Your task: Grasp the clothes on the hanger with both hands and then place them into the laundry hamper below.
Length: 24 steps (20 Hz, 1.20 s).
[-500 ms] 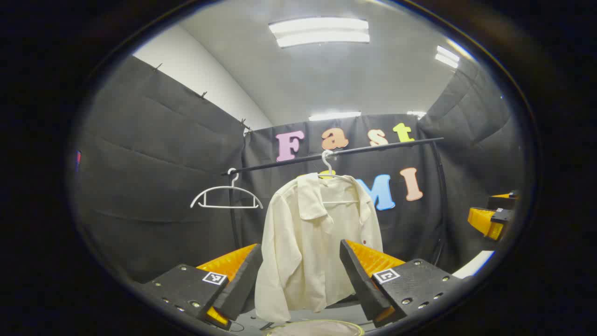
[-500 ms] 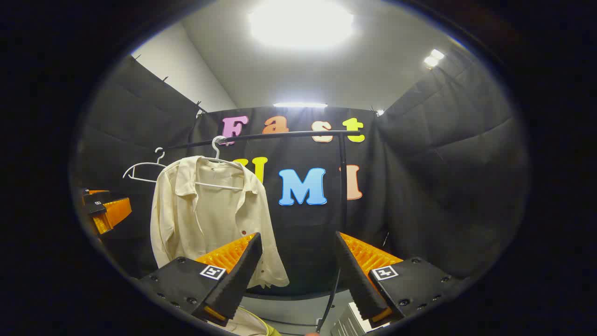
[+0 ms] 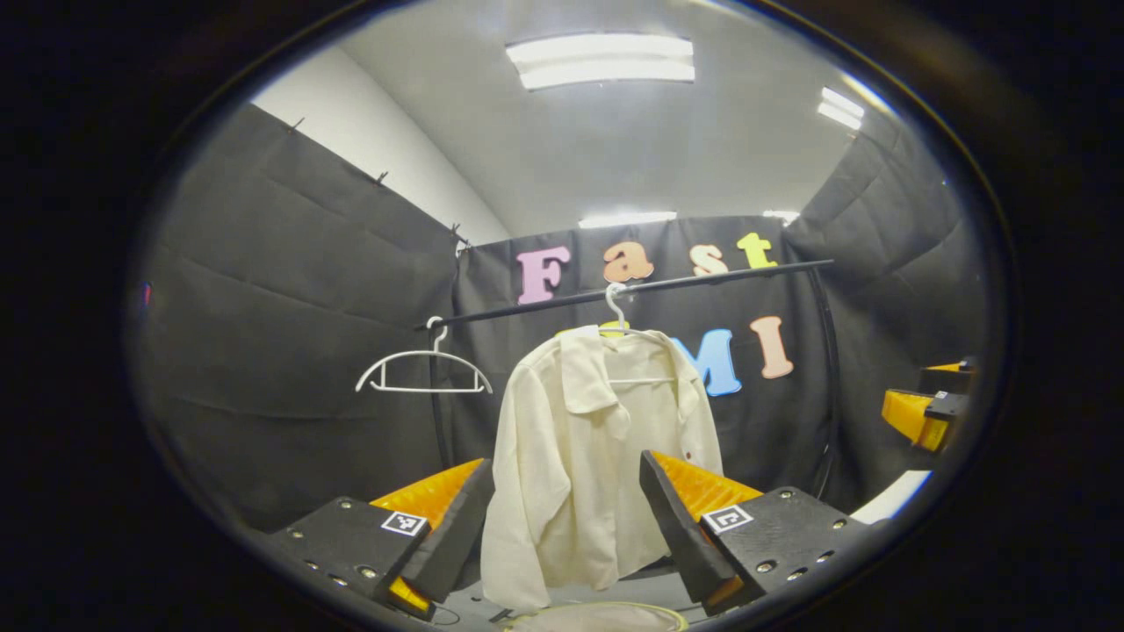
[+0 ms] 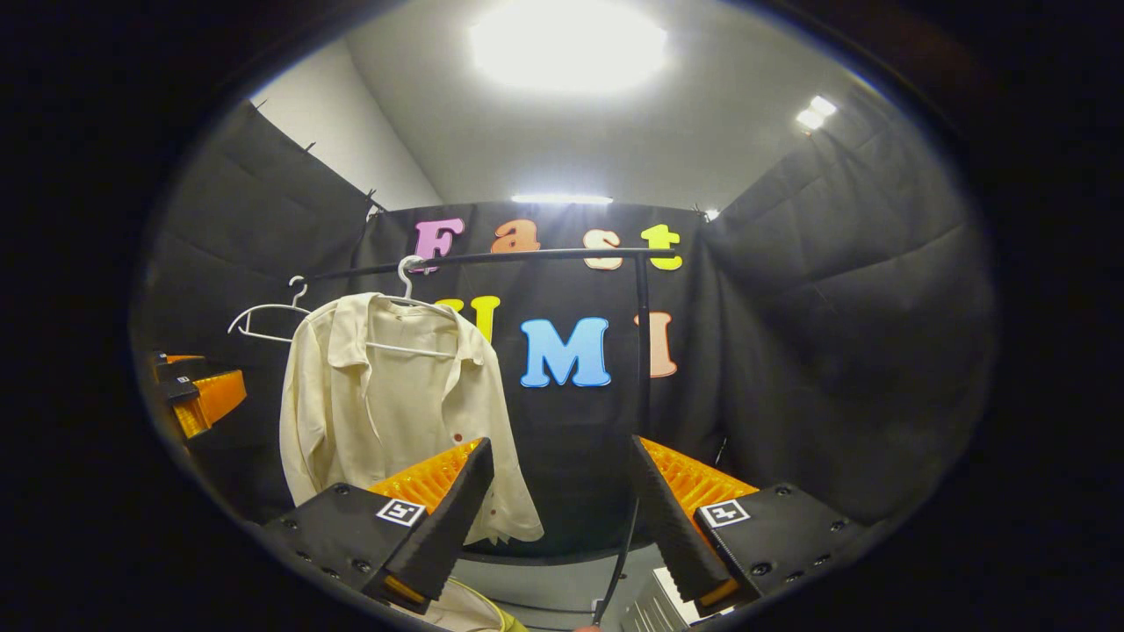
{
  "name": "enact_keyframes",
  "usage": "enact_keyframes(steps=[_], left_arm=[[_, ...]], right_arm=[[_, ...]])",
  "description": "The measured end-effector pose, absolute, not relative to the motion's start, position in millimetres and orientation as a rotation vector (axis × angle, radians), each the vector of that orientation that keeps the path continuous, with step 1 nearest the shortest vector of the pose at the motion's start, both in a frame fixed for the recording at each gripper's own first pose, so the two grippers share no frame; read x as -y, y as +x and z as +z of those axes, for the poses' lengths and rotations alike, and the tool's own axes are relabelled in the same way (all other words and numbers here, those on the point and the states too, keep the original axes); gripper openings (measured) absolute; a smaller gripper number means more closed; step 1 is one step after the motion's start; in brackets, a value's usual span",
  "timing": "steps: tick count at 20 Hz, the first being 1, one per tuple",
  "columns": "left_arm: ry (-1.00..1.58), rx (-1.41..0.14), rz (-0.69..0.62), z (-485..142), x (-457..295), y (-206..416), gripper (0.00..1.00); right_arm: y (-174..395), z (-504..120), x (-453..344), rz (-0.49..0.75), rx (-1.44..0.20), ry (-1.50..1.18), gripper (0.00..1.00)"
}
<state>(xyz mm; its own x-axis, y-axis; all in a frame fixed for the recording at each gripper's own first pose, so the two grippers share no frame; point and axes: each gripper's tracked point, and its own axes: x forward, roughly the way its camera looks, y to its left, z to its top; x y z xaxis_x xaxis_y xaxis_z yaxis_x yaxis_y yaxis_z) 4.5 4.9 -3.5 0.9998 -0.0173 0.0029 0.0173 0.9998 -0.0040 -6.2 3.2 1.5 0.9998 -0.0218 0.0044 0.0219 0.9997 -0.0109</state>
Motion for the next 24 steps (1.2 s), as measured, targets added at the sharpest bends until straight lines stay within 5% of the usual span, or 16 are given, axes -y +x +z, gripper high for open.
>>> enact_keyframes(steps=[13, 24], left_arm=[[-0.013, 0.038, -0.058, 2, -14, 20, 0.98], [-0.006, 0.045, -0.042, -3, 25, 75, 0.99]], right_arm=[[0, 9, -37, -0.023, 0.028, 0.001, 0.98], [73, 17, -64, 0.109, 0.06, 0.017, 0.97]])
